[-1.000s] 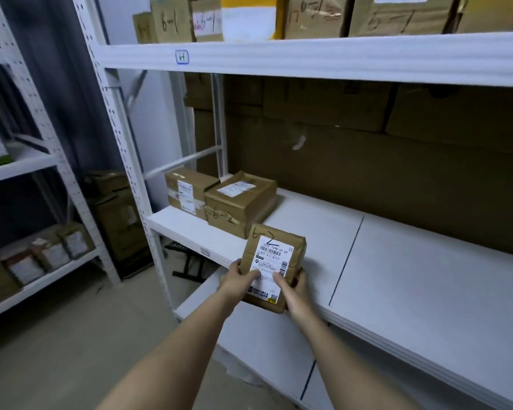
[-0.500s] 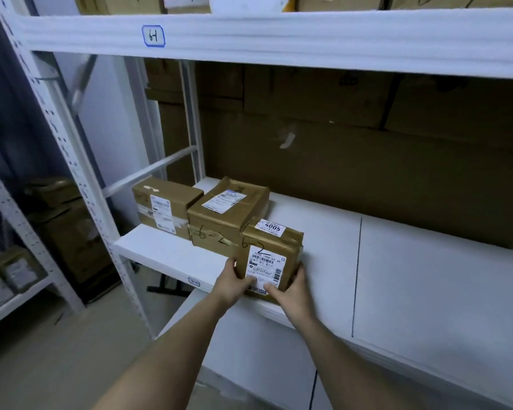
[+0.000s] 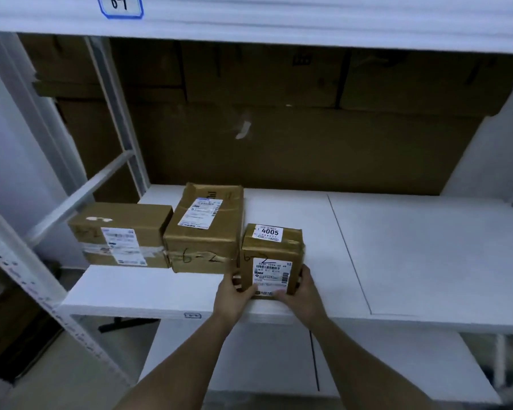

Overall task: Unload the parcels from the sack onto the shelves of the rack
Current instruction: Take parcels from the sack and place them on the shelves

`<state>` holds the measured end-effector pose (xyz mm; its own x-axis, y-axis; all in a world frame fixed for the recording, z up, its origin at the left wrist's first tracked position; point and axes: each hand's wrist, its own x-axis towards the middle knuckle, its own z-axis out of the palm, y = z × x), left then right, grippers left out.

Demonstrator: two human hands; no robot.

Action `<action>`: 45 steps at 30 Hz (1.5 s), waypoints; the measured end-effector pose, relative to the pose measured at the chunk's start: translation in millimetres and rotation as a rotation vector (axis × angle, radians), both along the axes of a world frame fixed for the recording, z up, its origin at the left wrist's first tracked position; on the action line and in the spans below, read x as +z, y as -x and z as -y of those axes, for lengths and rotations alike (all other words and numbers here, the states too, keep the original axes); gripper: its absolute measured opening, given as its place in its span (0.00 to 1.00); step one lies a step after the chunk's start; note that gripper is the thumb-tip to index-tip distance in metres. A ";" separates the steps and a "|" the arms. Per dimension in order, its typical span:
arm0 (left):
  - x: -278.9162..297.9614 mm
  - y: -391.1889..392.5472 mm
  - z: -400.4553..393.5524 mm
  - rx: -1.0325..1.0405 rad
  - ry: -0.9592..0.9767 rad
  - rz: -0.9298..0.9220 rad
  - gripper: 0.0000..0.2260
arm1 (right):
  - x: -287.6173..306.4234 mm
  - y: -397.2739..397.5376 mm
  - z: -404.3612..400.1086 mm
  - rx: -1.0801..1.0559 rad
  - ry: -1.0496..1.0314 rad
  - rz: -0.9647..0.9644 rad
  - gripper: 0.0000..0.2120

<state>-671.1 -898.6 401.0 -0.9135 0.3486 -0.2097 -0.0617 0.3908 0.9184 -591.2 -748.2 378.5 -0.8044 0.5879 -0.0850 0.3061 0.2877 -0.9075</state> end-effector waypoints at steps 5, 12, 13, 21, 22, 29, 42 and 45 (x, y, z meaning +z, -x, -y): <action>-7.1 11.0 -2.9 0.027 -0.010 0.041 0.23 | -2.5 11.1 -1.4 -0.026 -0.052 0.054 0.35; -11.0 28.9 -9.0 0.041 0.019 0.072 0.20 | -3.5 28.2 -6.5 -0.013 -0.169 0.116 0.35; -11.8 31.1 -10.3 0.032 0.031 0.067 0.20 | -4.1 30.5 -8.0 -0.018 -0.177 0.118 0.34; -12.6 33.1 -17.8 0.102 0.052 0.074 0.18 | -6.8 36.7 -18.3 -0.012 -0.149 0.116 0.31; -12.1 33.1 -18.4 0.107 0.049 0.080 0.17 | -6.9 37.0 -18.8 -0.011 -0.148 0.110 0.30; -8.6 30.3 -20.0 0.106 0.016 0.102 0.15 | -3.6 34.7 -15.1 -0.013 -0.096 0.095 0.31; 4.7 18.8 -14.0 0.067 -0.012 0.123 0.17 | 2.5 26.7 -7.5 -0.050 -0.067 0.084 0.39; 7.7 16.8 -8.6 0.047 -0.008 0.131 0.21 | -1.6 26.6 -5.9 -0.071 -0.082 0.081 0.40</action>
<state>-687.8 -890.0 408.7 -0.8940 0.3077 -0.3257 -0.1995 0.3777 0.9042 -617.8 -742.3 376.9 -0.7533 0.6505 -0.0973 0.3993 0.3347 -0.8536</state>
